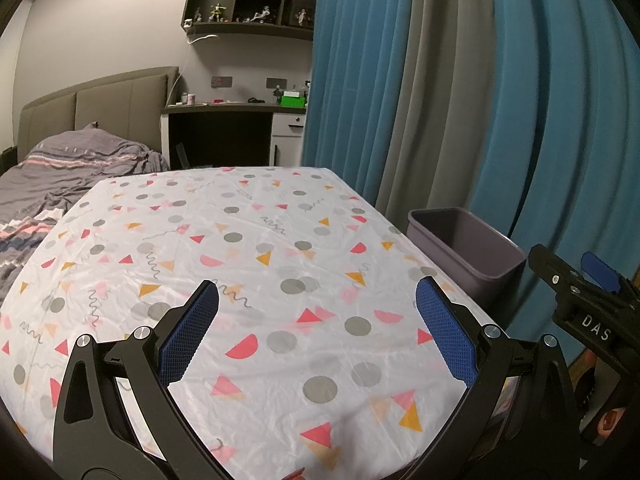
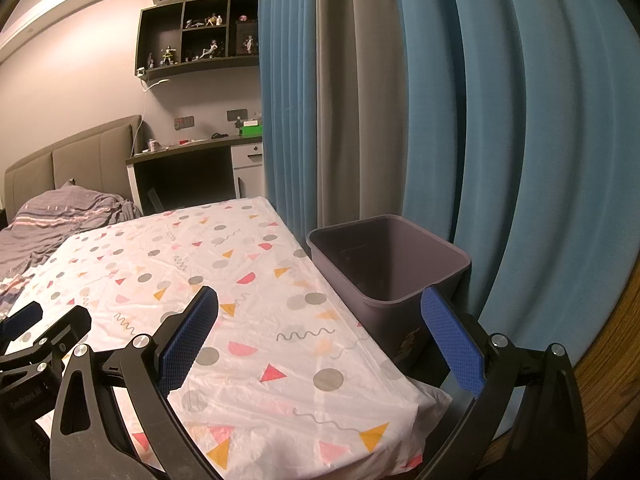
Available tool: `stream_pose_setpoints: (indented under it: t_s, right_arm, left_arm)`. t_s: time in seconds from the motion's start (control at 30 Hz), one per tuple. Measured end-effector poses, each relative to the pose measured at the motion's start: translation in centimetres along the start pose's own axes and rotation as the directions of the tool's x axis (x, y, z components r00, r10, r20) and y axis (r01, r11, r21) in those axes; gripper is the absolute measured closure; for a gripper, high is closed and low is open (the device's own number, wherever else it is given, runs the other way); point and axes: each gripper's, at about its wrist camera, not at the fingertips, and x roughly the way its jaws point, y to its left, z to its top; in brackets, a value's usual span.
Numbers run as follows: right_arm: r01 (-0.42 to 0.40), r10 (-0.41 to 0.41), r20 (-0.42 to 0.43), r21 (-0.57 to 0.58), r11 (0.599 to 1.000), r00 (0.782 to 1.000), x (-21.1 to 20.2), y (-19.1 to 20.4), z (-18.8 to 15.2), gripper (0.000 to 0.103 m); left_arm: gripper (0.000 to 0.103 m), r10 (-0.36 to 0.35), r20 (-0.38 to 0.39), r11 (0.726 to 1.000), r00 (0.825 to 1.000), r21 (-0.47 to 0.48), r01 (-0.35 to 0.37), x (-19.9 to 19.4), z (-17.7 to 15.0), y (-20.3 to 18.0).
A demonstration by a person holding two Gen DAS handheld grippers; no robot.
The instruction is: Collect trash
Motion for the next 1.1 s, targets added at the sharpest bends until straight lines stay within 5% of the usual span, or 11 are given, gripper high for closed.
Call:
stream_pose_setpoints:
  t_s: [0.53, 0.7, 1.1]
  right_arm:
    - [0.001, -0.001, -0.002, -0.001, 1.000, 1.000, 0.1, -0.1, 0.0, 0.006]
    - [0.008, -0.008, -0.004, 0.004, 1.000, 1.000, -0.1, -0.2, 0.0, 0.006]
    - [0.012, -0.012, 0.003, 0.001, 1.000, 1.000, 0.0, -0.4, 0.0, 0.006]
  left_arm:
    - [0.006, -0.052, 0.026, 0.998, 0.998, 0.030, 0.051, -0.6, -0.4, -0.4]
    - [0.019, -0.047, 0.037, 0.997, 0.998, 0.065, 0.044, -0.7, -0.4, -1.0]
    - [0.009, 0.004, 0.039, 0.999, 0.999, 0.048, -0.005, -0.6, 0.0, -0.7]
